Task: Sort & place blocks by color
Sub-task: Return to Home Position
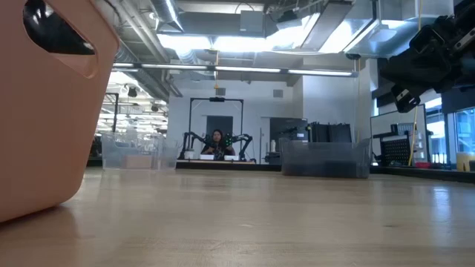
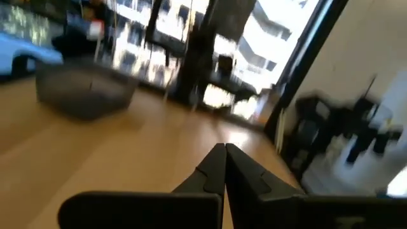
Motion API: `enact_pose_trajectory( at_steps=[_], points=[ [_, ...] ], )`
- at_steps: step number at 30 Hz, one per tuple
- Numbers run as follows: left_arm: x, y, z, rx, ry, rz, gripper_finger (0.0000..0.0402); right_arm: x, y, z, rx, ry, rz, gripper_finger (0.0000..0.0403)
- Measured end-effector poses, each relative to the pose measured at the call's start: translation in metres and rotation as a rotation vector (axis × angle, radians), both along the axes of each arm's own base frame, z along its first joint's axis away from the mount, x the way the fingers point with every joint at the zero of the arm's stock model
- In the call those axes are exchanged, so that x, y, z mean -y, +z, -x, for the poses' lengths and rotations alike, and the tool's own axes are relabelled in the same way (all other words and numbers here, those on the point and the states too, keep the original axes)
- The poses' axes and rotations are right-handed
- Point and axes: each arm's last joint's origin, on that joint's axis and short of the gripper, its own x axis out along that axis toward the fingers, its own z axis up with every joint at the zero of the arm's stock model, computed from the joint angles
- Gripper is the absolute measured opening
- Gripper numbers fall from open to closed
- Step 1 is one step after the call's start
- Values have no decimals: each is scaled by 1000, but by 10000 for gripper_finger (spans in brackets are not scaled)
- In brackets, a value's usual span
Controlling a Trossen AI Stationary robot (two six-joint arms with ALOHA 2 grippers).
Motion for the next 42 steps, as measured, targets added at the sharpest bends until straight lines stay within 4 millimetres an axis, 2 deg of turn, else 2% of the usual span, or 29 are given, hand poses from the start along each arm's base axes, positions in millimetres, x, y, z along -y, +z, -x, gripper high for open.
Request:
enact_pose_trajectory(
  at_steps=[2,5,12,42],
  points=[
    [1,-10,-1,-108,-26,-25,0,0,0,0,0,0,0,19],
    [3,-11,-2,-120,-74,-63,0,0,0,0,-1,-2,0,19],
    [2,-13,-4,-154,-50,-77,0,0,0,0,1,-2,0,19],
    [1,-14,-4,-155,-28,-76,0,0,0,0,0,0,0,19]
  ],
)
